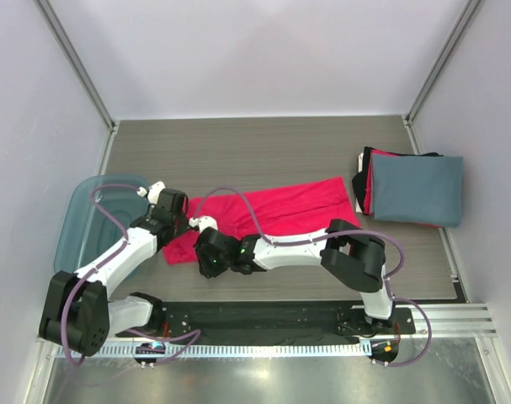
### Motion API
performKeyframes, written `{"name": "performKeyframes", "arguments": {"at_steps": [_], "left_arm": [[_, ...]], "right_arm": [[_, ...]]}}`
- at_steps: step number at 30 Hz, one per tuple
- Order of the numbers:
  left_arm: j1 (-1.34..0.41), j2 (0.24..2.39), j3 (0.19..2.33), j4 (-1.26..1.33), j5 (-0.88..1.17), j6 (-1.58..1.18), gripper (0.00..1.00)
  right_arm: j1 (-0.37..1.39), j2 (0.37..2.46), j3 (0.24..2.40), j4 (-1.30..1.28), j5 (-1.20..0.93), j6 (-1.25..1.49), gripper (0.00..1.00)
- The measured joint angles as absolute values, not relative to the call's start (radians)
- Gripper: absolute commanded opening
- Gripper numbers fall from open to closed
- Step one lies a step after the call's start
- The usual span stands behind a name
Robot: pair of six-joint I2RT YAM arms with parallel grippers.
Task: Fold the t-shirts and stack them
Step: Fold the tshirt
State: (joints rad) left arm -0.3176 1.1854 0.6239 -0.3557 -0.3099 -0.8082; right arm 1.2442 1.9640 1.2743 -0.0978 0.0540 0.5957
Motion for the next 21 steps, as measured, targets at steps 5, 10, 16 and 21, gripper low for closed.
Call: {"name": "performKeyframes", "arguments": {"at_steps": [5,10,16,21], "left_arm": [[-0.318,1.182,0.624,-0.356,-0.33,-0.808,0.32],[-0.318,1.155,0.621,-0.372,-0.363,-0.814,0.32],[-0.314,1.122,0.615,-0.387,-0.397,-0.824,0.31],[-0.314,1.121,0.615,-0.394,-0.402,-0.828,0.32]], "right_arm": [[1.249,1.979,1.304,-0.119,0.131,0.584,0.26],[1.249,2.026,1.351,-0.136,0.165,0.569,0.27],[1.258,2.071,1.382,-0.141,0.166,0.556,0.27],[1.28,2.055,1.363,-0.146,0.17,0.553,0.38]]}}
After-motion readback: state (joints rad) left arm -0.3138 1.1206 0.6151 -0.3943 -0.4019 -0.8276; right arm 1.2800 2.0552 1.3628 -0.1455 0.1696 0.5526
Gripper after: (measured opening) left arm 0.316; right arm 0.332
